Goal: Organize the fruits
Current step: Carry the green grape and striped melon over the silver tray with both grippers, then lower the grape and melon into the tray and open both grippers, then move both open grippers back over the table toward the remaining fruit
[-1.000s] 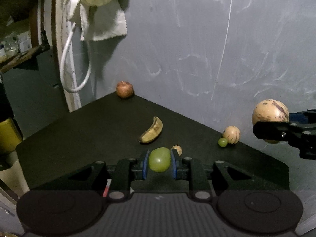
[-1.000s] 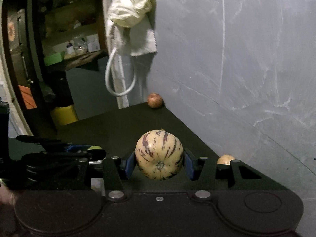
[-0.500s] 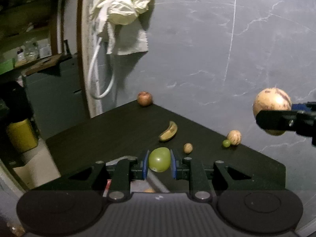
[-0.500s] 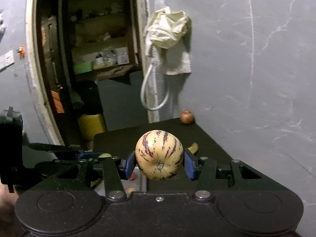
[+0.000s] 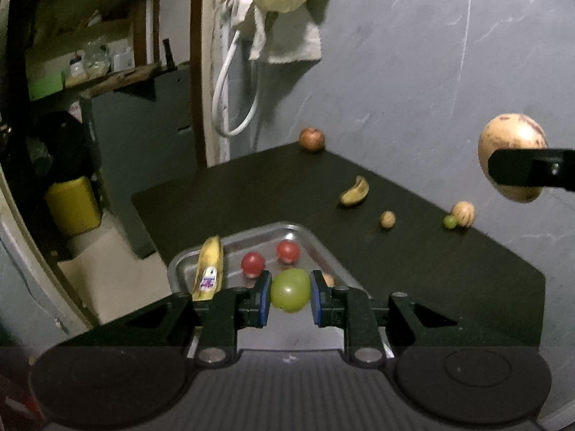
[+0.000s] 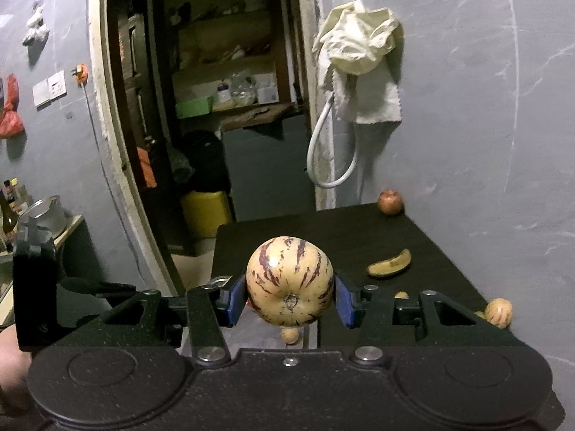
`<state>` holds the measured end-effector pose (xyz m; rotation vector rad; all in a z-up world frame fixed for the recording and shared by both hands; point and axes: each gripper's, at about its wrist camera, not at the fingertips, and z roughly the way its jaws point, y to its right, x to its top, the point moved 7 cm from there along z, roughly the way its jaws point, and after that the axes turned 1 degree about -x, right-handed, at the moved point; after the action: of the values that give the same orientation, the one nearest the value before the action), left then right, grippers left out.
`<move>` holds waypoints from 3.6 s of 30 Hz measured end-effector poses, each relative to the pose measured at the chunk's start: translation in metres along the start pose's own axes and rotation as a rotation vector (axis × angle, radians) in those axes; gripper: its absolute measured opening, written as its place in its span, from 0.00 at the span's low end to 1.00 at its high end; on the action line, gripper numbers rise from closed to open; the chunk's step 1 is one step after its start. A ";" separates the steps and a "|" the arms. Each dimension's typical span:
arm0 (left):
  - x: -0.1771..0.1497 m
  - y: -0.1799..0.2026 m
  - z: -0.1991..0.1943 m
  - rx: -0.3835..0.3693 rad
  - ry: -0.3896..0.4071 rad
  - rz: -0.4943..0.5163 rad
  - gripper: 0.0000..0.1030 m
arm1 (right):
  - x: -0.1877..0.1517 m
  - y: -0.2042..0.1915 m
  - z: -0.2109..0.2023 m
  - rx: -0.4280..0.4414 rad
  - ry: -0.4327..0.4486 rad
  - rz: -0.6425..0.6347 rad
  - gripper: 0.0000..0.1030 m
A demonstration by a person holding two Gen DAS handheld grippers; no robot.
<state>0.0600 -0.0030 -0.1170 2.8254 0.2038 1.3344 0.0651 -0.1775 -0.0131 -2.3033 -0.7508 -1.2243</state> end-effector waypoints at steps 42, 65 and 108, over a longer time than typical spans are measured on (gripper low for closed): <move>-0.063 -0.047 0.089 -0.004 -0.212 0.027 0.25 | -0.080 -0.039 0.257 0.154 -0.441 -0.283 0.50; -0.053 -0.041 0.085 -0.005 -0.185 0.027 0.48 | -0.041 -0.033 0.224 0.146 -0.345 -0.201 0.58; 0.030 0.084 0.061 -0.235 -0.015 0.372 0.99 | -0.075 0.147 -0.010 -0.314 -0.060 0.377 0.97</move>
<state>0.1353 -0.0800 -0.1271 2.7560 -0.4695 1.2861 0.1174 -0.3157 -0.0880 -2.5861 -0.1299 -1.1633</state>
